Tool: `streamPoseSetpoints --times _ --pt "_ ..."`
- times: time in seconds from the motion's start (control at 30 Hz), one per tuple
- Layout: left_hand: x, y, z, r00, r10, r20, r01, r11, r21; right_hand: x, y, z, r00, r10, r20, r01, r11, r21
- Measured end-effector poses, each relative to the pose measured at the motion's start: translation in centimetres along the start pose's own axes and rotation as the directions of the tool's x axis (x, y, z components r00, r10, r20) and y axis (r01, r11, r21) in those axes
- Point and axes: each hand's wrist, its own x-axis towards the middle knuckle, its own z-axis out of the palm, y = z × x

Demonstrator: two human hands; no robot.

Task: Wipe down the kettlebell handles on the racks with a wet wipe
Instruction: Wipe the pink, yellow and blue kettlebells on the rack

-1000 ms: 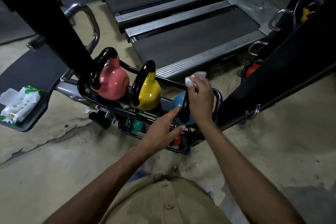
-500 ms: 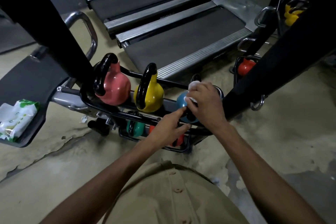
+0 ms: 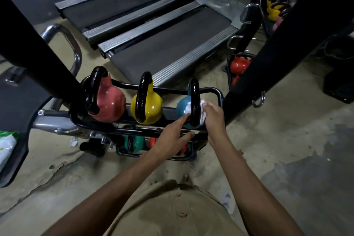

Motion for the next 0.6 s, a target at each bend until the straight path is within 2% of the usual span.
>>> streamPoseSetpoints --times 0.17,0.27,0.33,0.37,0.43,0.5,0.6 --pt "0.3 -1.1 0.6 0.999 -0.007 -0.043 0.004 0.998 -0.057 -1.6 0.2 0.2 0.984 -0.158 -0.082 0.155 0.987 -0.044" --pt "0.7 -2.0 0.7 0.997 -0.054 -0.051 0.048 0.994 -0.099 -3.7 0.8 0.2 0.922 -0.374 -0.098 0.329 0.892 -0.310" --pt "0.8 -2.2 0.7 0.997 -0.070 -0.035 0.067 0.993 -0.094 -4.3 1.8 -0.2 0.808 -0.590 0.014 0.511 0.688 -0.515" --pt "0.9 -2.2 0.7 0.998 -0.059 -0.036 0.056 0.996 -0.070 -3.7 2.1 -0.4 0.723 -0.682 0.116 0.600 0.535 -0.594" --pt "1.3 -2.3 0.7 1.000 -0.005 -0.029 0.005 1.000 -0.006 -1.5 1.7 -1.1 0.557 -0.749 0.358 0.705 0.199 -0.681" --pt "1.7 -2.6 0.6 0.998 0.064 0.010 -0.065 0.994 0.088 0.9 0.4 -1.5 0.442 -0.700 0.561 0.746 -0.061 -0.663" --pt "2.3 -3.5 0.3 0.993 0.104 0.055 -0.114 0.968 0.225 2.7 -1.7 -1.2 0.374 -0.504 0.779 0.747 -0.334 -0.575"
